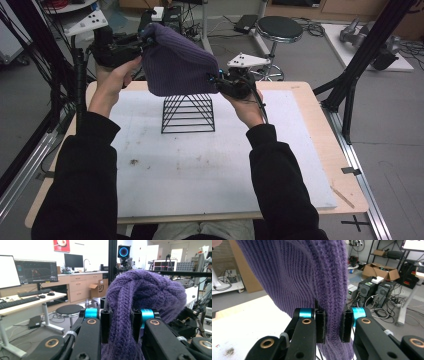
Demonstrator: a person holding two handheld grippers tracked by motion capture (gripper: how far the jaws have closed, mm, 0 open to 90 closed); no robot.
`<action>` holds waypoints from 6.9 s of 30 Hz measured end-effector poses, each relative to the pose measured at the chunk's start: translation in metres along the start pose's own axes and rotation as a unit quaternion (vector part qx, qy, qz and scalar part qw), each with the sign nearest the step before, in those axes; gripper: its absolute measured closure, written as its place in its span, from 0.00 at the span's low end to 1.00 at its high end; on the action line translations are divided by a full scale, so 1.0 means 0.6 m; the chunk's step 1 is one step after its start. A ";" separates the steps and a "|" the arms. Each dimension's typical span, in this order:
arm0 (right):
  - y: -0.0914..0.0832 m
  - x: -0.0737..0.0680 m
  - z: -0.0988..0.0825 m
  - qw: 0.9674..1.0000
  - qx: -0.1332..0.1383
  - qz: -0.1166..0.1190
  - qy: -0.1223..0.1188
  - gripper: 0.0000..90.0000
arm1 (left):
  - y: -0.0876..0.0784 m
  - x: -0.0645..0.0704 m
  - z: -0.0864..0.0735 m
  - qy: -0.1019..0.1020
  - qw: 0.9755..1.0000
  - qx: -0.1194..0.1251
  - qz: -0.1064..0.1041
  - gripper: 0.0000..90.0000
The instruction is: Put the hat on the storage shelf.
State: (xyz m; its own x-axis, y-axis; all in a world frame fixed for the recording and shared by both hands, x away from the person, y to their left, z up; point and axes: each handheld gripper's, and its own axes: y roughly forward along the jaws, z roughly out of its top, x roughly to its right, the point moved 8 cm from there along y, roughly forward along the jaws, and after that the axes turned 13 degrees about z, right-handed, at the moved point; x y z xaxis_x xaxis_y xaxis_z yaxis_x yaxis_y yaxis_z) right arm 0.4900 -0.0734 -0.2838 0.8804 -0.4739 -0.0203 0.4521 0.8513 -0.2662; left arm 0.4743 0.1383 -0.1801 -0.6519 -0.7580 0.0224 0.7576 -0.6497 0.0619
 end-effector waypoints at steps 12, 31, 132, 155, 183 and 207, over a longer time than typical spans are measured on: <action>0.017 0.003 -0.044 0.999 -0.039 -0.021 0.019 0.89 | 0.002 0.000 -0.048 -0.007 1.000 -0.030 0.001 0.86; 0.018 0.005 -0.088 0.997 -0.055 -0.031 0.034 0.88 | 0.003 0.007 -0.098 -0.027 0.998 -0.048 -0.004 0.86; -0.214 0.041 -0.177 0.979 0.010 -0.188 0.075 0.11 | -0.164 0.023 -0.222 -0.018 0.992 -0.066 0.102 0.17; -0.256 0.010 -0.285 0.975 0.015 -0.208 0.083 0.11 | -0.258 0.030 -0.293 0.020 0.982 -0.053 0.183 0.17; -0.299 -0.017 -0.379 0.949 0.060 -0.297 0.081 0.11 | -0.338 0.004 -0.406 -0.012 0.955 -0.058 0.289 0.17; -0.300 -0.008 -0.381 0.951 0.070 -0.286 0.090 0.11 | -0.336 0.004 -0.425 -0.034 0.958 -0.059 0.279 0.17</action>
State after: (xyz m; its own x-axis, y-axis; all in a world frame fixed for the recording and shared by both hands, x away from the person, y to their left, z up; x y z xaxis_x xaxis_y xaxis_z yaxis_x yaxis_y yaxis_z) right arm 0.3715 -0.2761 -0.4559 0.4506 -0.8892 -0.0795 0.8761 0.4575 -0.1521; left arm 0.3283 0.2529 -0.4469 -0.1429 -0.9862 0.0834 0.9844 -0.1503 -0.0918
